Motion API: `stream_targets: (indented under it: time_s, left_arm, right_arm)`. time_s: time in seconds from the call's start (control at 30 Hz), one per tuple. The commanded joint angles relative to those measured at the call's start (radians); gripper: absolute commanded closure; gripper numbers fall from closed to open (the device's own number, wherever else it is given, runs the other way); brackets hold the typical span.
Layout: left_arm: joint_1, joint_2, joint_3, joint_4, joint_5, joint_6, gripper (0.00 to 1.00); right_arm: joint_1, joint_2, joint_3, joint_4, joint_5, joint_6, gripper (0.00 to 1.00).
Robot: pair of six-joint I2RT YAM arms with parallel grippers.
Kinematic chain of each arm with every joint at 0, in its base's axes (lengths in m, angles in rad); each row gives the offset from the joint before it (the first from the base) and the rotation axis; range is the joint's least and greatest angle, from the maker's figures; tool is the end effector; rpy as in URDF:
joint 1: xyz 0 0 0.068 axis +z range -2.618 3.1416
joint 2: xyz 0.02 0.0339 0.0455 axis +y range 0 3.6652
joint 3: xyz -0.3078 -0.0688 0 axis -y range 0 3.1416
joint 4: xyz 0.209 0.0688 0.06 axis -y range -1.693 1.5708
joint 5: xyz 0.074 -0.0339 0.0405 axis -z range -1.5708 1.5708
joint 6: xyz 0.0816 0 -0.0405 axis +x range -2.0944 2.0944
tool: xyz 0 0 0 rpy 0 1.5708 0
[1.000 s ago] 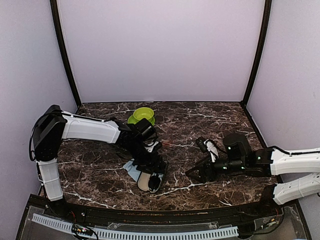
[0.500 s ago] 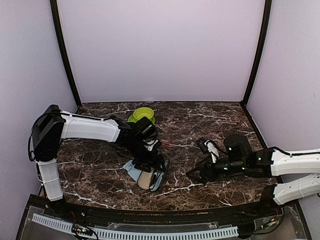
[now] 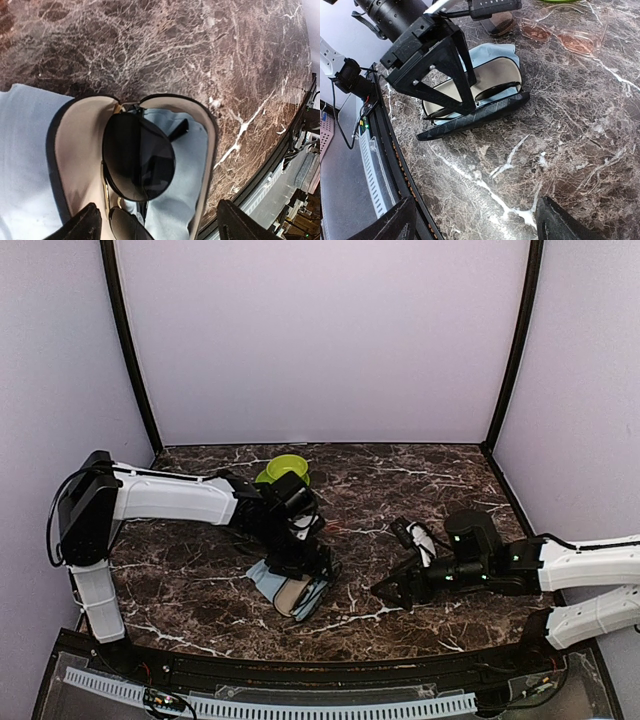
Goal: Organize the sunglasses
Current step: Place the sunglasses in the sunglasses case, then close the case with sunglasses at the corner of the board.
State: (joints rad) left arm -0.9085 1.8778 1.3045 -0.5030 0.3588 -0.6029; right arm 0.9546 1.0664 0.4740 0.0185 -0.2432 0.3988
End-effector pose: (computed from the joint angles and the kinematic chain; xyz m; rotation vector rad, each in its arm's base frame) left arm 0.2188 -0.3272 0.2116 0.5714 2.8399 -0.8828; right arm 0.1035 0.1801 0.2329 -0.7817 2.1797 1.0077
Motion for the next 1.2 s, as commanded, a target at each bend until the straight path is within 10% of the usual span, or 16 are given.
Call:
stream_targets:
  time_s: [0.0,0.7,1.17]
  left_arm:
    - [-0.007,-0.070,0.016,-0.003,-0.027,0.019,0.18]
    - [-0.021,-0.321,-0.194,0.132,-0.216,0.021,0.19]
    - [0.021,-0.348,-0.331,0.167,-0.228,0.044,0.42]
  right_arm:
    - [-0.007,0.018,0.020,0.045,-0.015,0.001,0.17]
    - [-0.007,0.300,0.111,0.243,0.021,0.127,0.20]
    - [-0.005,0.572,0.262,0.296,0.014,0.370,0.33]
